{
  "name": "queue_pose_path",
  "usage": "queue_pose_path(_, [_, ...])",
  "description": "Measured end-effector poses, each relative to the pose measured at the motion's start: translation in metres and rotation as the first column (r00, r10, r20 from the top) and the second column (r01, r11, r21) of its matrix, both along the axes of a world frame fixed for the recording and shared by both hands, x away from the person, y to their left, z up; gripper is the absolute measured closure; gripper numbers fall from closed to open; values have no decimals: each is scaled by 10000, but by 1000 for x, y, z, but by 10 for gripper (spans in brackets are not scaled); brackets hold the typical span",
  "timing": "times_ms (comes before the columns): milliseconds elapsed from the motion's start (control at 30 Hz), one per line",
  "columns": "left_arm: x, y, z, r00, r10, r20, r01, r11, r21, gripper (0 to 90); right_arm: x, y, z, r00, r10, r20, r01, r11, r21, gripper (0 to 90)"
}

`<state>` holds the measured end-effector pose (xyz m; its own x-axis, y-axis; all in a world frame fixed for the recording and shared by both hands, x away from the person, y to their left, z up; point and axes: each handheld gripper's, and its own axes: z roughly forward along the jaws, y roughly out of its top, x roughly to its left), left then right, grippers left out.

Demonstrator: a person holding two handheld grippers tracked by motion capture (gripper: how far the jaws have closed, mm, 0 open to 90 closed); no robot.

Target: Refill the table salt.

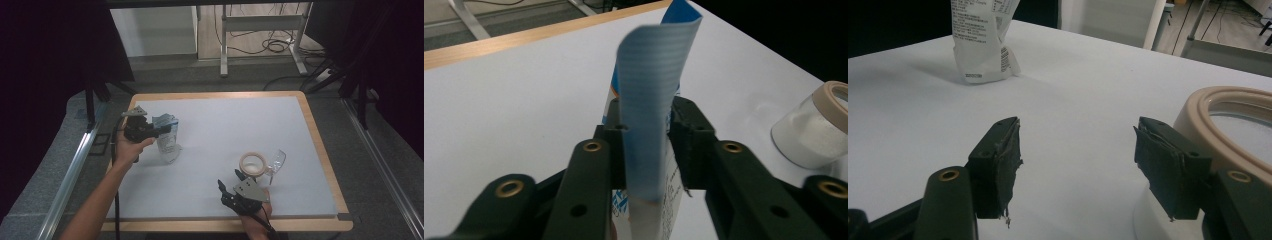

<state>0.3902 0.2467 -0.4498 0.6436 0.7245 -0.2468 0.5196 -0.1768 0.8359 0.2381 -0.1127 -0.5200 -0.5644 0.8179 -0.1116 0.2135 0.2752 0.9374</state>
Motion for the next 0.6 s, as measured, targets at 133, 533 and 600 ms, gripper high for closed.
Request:
queue_pose_path(133, [0,0,-1,10000,-10,-55,9,9999,-110,606,0,0,0,10000,-26,28,26,10000,2,356])
queue_pose_path(533, [-8,0,-2,9996,-123,251,121,9999,94,354,0,-1,0,10000,-51,44,51,10000,-36,356])
queue_pose_path(600, [-11,0,-2,9996,-99,256,95,9998,192,333,0,-1,0,10000,-58,46,59,10000,-40,356])
